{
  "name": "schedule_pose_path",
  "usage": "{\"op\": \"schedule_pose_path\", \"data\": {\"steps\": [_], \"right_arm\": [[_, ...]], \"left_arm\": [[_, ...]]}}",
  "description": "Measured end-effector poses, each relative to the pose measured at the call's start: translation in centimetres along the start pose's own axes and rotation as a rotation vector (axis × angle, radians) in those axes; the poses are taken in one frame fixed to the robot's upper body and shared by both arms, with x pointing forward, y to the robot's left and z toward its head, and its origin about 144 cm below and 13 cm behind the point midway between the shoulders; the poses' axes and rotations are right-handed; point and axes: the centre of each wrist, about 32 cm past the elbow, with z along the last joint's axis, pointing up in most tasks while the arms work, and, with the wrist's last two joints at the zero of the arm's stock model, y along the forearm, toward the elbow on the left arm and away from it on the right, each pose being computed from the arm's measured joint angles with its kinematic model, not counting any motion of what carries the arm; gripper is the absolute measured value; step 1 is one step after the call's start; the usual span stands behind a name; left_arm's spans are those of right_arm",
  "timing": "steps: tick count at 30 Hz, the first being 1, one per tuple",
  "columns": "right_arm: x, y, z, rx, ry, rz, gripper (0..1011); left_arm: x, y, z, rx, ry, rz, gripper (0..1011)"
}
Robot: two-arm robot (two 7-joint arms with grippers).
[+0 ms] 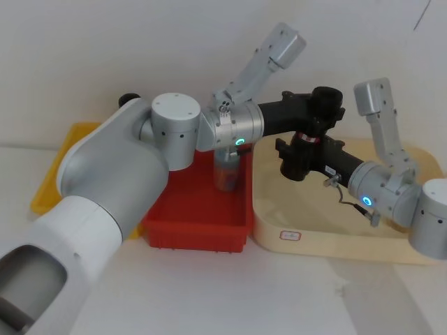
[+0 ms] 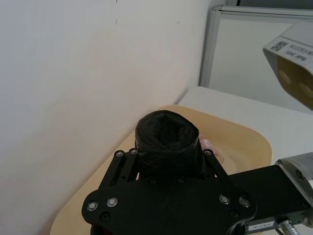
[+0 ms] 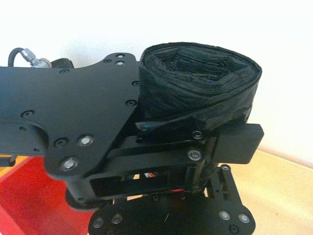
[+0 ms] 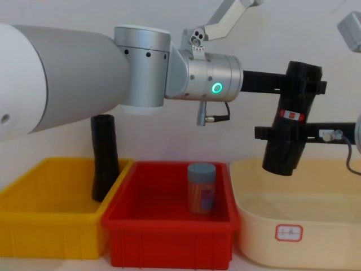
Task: Pick up the garbage bag with the one hand and transfer it to the other hand.
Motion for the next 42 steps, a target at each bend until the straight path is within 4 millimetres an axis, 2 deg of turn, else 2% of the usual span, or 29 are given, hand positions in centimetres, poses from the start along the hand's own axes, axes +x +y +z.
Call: {"op": "schedule_pose_path", "data": {"steps": [7, 26, 31, 32, 36, 37, 38, 42], "right_arm": [[0.06, 0.18, -0.05, 0.001, 0.008, -0.001, 538], [0.13, 0.38, -0.17, -0.001, 0.016, -0.001, 538], [0.11, 0.41, -0.20, -0.002, 0.017, 0.000, 537], [0.11, 0.41, -0.20, -0.002, 0.017, 0.000, 537], [0.18, 0.38, -0.19, -0.003, 0.016, -0.006, 537], [0.24, 0.35, -0.18, -0.003, 0.016, -0.014, 537], [0.29, 0.32, -0.16, -0.003, 0.017, -0.019, 536], [0.58, 0.15, -0.16, -0.005, 0.017, -0.050, 537]], "left_arm": [[0.04, 0.08, -0.02, 0.000, 0.002, 0.001, 376], [0.06, 0.15, -0.03, -0.001, 0.004, 0.000, 377], [0.06, 0.14, -0.01, -0.002, 0.005, -0.001, 515], [0.06, 0.15, -0.01, -0.002, 0.005, -0.001, 574], [0.06, 0.15, -0.01, -0.002, 0.004, -0.001, 670], [0.07, 0.15, -0.01, -0.002, 0.004, -0.001, 729], [0.07, 0.15, -0.01, -0.002, 0.004, -0.001, 729], [0.07, 0.16, -0.01, -0.002, 0.004, -0.001, 859]]}}
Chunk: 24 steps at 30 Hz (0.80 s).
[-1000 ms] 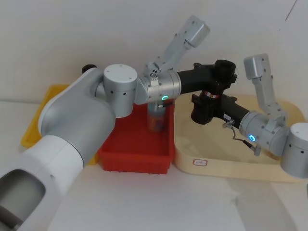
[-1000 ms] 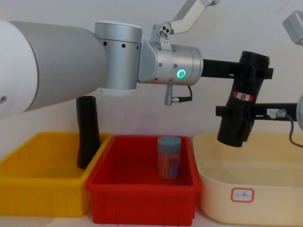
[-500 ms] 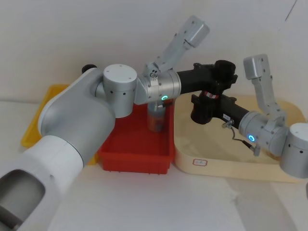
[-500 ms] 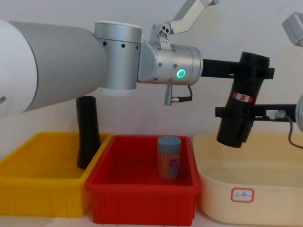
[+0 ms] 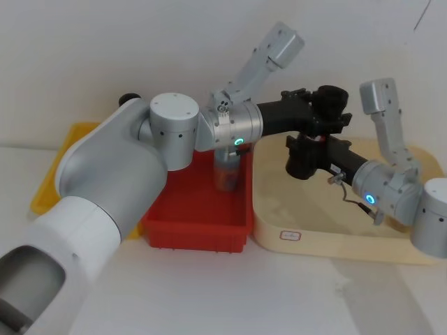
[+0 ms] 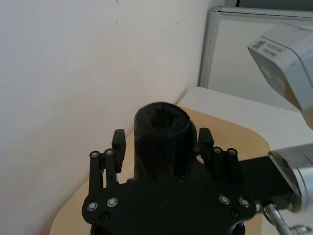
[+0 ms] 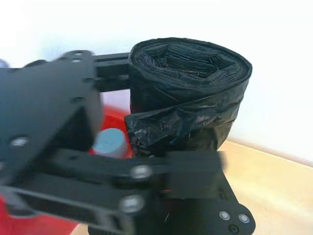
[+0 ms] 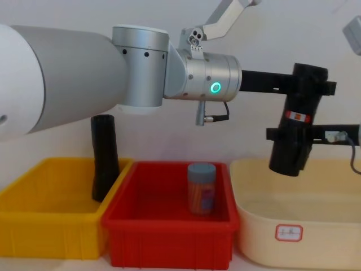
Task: Pick up the garbage bag with the one hand and transfer it to the other hand.
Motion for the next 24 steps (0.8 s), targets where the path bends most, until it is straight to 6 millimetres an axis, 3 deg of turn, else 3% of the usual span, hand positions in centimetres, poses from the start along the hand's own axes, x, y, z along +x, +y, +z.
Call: {"op": "schedule_pose_path", "data": {"steps": [6, 11, 15, 16, 24], "right_arm": [[0.7, -0.4, -0.1, -0.003, 0.009, -0.065, 536], [1.6, -0.7, -0.2, -0.006, 0.021, -0.123, 550], [2.3, -1.0, -0.2, -0.007, 0.033, -0.175, 663], [2.6, -1.1, -0.3, -0.008, 0.038, -0.195, 737], [4.0, -1.5, -0.4, -0.013, 0.058, -0.271, 925]], "left_arm": [[0.0, 0.0, 0.0, 0.000, 0.000, 0.000, 1001], [0.0, 0.0, 0.0, 0.000, 0.000, 0.000, 1000], [0.0, 0.0, 0.0, 0.001, 0.000, 0.001, 1000], [0.0, 0.0, 0.0, 0.001, 0.000, 0.001, 1001], [0.0, 0.0, 0.0, 0.001, -0.001, 0.001, 1001]]}}
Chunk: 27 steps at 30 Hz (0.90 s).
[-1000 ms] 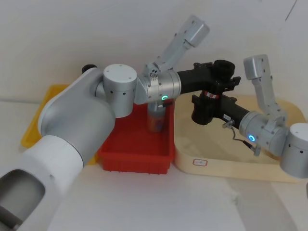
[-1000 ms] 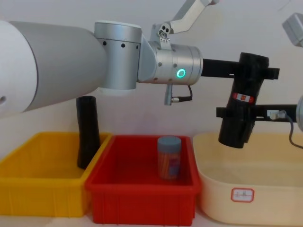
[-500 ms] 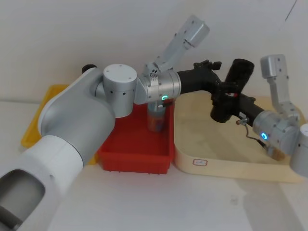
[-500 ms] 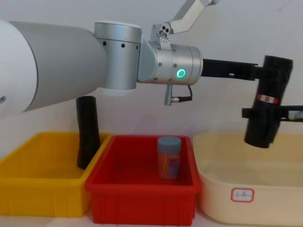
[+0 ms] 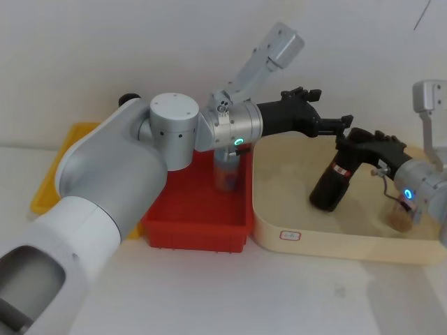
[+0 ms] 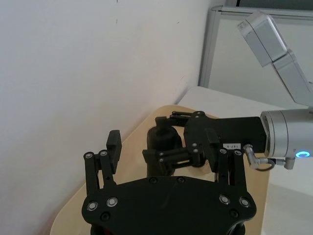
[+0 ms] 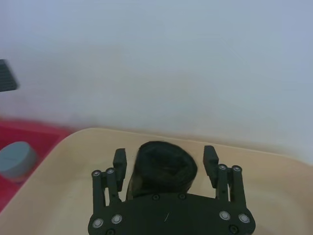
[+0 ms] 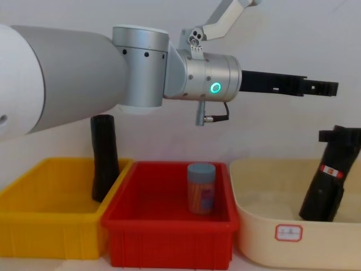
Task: Pick up the garbage bag with the one hand and transfer it to the other hand.
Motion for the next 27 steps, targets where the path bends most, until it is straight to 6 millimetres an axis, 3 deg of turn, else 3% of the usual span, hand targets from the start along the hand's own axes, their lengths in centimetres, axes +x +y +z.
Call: {"op": "schedule_pose_path", "data": {"steps": [3, 27], "right_arm": [[0.2, 0.0, 0.0, -0.001, 0.004, -0.013, 1001], [1.3, -0.1, -0.1, -0.005, 0.019, -0.069, 999]], "left_arm": [[0.0, 0.0, 0.0, 0.000, 0.000, 0.000, 1001], [0.0, 0.0, 0.0, 0.000, 0.000, 0.000, 1001]]}}
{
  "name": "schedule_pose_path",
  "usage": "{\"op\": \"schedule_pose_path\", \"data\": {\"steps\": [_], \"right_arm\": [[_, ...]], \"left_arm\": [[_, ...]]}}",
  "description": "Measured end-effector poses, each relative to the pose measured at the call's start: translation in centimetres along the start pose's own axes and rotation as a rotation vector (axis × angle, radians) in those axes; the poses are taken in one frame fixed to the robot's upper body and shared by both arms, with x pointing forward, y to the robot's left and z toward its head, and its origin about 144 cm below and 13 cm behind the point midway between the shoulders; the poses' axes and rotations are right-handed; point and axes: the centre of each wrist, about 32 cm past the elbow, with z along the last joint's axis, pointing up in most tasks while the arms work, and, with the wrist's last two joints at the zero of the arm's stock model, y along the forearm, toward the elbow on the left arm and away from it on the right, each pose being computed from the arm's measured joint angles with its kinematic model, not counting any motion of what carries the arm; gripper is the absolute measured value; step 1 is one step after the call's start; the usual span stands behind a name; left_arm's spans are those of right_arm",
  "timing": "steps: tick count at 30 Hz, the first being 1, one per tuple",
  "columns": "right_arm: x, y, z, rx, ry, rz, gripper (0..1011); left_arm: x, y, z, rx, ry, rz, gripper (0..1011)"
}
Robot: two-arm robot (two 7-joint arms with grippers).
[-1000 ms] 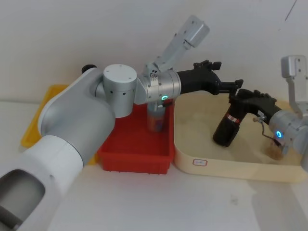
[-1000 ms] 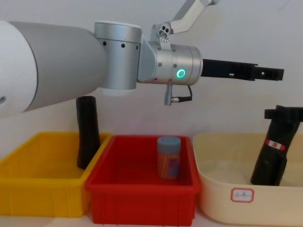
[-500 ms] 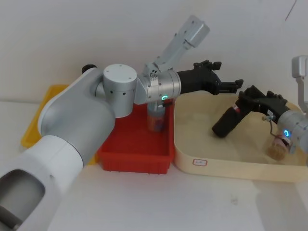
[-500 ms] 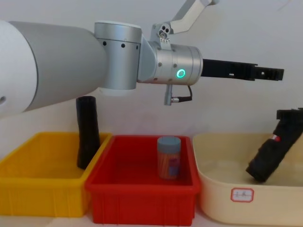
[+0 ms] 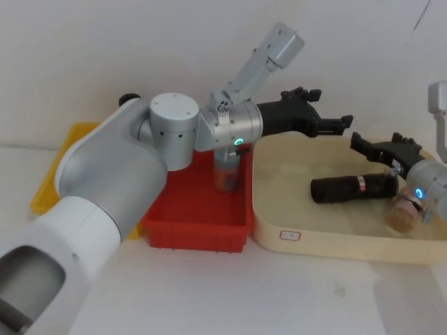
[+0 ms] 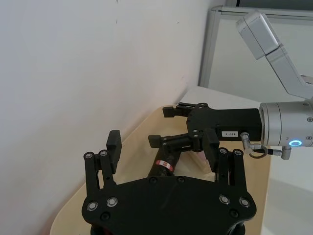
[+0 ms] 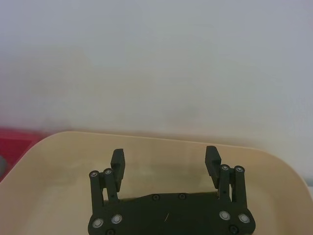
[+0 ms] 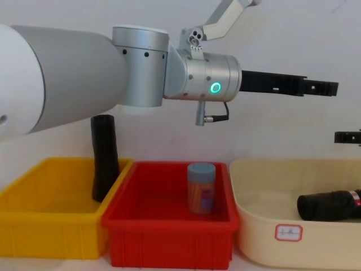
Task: Pick up the garbage bag with the one hand and transfer it to the other hand.
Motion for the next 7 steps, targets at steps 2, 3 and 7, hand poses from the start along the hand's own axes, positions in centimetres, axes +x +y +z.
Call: {"op": "schedule_pose_path", "data": {"steps": [2, 3, 7], "right_arm": [[0.02, 0.00, 0.00, 0.000, 0.000, -0.001, 999], [0.04, 0.00, 0.00, 0.000, 0.001, -0.002, 999], [0.07, 0.00, 0.01, 0.000, 0.001, -0.003, 1000]], "left_arm": [[0.00, 0.00, 0.00, 0.000, 0.000, 0.000, 1001], [0.00, 0.00, 0.00, 0.000, 0.000, 0.000, 1001], [0.00, 0.00, 0.00, 0.000, 0.000, 0.000, 1001]]}}
